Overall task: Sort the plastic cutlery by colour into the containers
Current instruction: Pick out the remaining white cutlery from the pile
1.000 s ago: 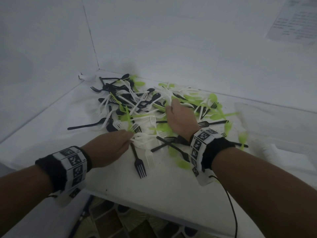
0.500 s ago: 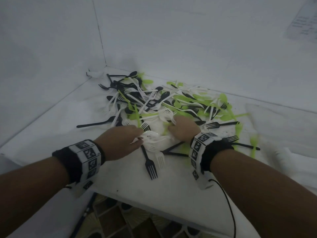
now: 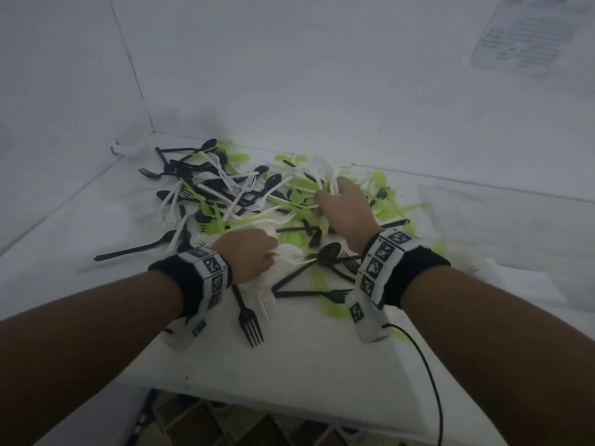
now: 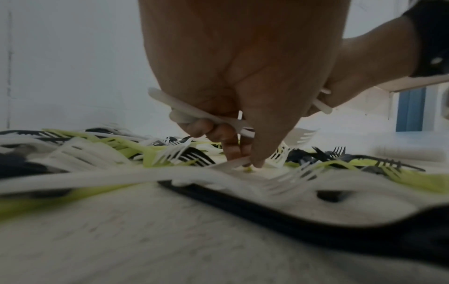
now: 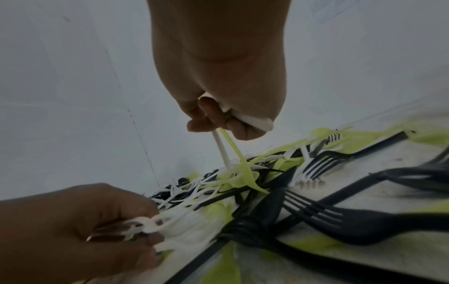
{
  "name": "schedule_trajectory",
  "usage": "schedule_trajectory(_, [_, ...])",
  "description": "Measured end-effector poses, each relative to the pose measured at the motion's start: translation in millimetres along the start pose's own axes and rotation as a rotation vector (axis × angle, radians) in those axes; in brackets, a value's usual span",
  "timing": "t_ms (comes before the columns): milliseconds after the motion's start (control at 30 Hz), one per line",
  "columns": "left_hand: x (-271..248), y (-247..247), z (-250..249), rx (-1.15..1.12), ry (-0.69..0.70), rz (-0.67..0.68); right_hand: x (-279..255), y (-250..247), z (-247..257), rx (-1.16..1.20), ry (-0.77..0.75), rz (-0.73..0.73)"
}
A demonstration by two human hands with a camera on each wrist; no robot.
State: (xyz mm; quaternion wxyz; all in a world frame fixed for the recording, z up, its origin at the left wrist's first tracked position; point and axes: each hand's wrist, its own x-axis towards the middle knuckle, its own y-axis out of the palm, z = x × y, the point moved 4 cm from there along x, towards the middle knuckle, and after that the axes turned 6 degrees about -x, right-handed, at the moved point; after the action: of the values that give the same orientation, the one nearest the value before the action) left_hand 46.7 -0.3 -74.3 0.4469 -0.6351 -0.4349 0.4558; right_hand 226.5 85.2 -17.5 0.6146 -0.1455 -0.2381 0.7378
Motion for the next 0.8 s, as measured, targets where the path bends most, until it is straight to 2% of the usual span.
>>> schedule_trajectory(133, [-1.1, -10.7, -4.9, -0.23, 0.0, -0.108, 3.8, -18.1, -5.0, -0.009, -0.042, -0.132])
schedule_trajectory(233, [-10.8, -25.3, -5.9, -0.455, -0.015, -0.175, 7.2, -27.4, -12.0, 0.022, 0.001, -0.204])
schedule_trajectory(333, [-14.4, -39.2, -1.0, -0.623, -0.088, -0.317, 7.2, -27.2, -14.7, -0.006, 0.032, -0.2])
schedule_trajectory(400, [-18.5, -46.7, 8.2, -0.739, -0.172, -0.427, 5.0, -18.7, -13.2, -0.064, 0.027, -0.111])
schedule_trajectory(467, [-27.8, -50.4, 17.8, -0.789, -0.256, -0.471, 3.1, -6.1, -12.7, -0.126, 0.006, 0.018])
schedule_trajectory(700, [-80.3, -33.0, 39.6, -0.726, -0.326, -0.374, -11.2, 31.0, 13.3, -0.135, -0.098, 0.36])
schedule_trajectory(800, [-99.2, -25.6, 44.7, -0.698, -0.331, -0.381, -16.8, 54.5, 24.5, -0.242, -0.162, 0.533])
